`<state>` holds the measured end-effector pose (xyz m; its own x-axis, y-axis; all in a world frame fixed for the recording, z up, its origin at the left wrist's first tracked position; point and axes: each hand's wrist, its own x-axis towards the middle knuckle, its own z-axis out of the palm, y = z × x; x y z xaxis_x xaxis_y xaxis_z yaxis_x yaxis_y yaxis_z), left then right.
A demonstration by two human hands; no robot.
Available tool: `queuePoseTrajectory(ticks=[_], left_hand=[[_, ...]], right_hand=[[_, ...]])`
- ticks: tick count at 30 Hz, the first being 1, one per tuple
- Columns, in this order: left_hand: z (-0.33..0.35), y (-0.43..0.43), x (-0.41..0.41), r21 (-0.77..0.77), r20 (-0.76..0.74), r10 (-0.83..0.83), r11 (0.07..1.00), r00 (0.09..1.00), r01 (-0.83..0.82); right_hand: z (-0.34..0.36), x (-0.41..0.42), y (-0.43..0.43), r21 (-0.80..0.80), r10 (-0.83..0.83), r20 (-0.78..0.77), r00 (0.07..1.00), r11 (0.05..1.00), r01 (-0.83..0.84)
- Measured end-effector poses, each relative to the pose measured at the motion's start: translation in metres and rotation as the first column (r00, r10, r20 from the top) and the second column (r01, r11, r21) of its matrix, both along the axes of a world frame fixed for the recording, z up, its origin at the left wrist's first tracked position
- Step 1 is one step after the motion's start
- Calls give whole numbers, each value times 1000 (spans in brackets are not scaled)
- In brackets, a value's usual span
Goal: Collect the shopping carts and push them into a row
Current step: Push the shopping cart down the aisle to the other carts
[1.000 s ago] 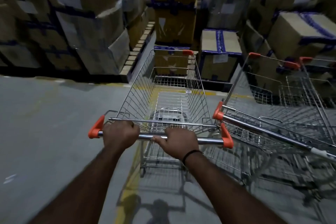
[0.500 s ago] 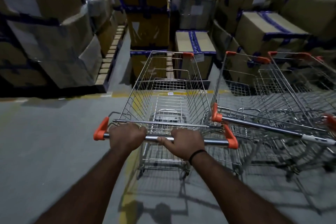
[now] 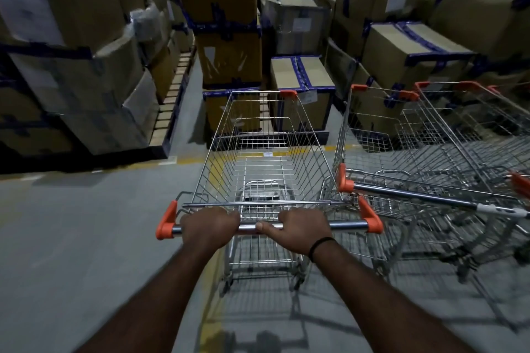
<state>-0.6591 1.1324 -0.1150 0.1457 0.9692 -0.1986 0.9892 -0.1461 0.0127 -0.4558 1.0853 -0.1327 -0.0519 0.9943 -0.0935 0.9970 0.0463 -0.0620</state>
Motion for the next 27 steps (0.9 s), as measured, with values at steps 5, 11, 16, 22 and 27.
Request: queuePoseTrajectory(ticks=[5,11,16,22,27], left_hand=[[1,7,-1,-192,33,29,981,999,-22],[9,-3,-1,-264,31,29,964,999,-20],[6,-8,1,-208,70,64,977,995,-48],[5,-15,20,59,222,-2,998,975,-11],[17,-22,61,62,294,-117,993,949,103]], right_hand=[[2,1,-1,-36,-26,-22,999,999,25],[4,-4,-9,-112,-48,-33,998,993,44],[8,-3,-12,-111,-63,-52,997,992,57],[17,0,-12,-26,-138,-229,963,990,136],[29,21,-24,27,-162,-306,938,984,178]])
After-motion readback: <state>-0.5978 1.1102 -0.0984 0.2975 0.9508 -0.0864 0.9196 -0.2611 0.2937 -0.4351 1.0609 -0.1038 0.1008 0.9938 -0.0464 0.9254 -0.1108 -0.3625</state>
